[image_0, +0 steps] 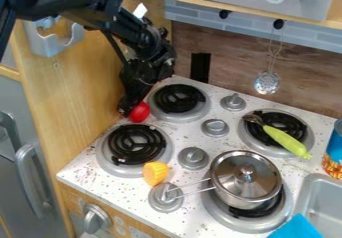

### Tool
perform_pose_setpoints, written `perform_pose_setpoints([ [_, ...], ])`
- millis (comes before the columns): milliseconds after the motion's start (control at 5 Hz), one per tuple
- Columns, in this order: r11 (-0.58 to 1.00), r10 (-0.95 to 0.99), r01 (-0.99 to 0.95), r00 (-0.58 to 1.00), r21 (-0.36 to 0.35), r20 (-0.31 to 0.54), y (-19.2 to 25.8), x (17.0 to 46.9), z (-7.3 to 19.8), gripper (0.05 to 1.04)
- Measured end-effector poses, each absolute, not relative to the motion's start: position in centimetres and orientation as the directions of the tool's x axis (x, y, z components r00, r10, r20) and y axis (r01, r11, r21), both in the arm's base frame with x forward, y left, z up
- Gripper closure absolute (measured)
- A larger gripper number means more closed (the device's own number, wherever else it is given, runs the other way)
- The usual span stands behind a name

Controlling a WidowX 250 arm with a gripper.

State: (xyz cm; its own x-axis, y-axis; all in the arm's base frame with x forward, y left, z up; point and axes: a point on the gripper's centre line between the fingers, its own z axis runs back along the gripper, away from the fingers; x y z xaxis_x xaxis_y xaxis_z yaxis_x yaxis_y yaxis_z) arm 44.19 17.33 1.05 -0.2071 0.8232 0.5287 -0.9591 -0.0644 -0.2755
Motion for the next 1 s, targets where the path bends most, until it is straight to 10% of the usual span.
perform_pose_setpoints([
  [1000, -0.019, 0.812, -0.967, -0.163, -0.253, 0.560, 14.8, 43.7, -0.9, 0.280],
])
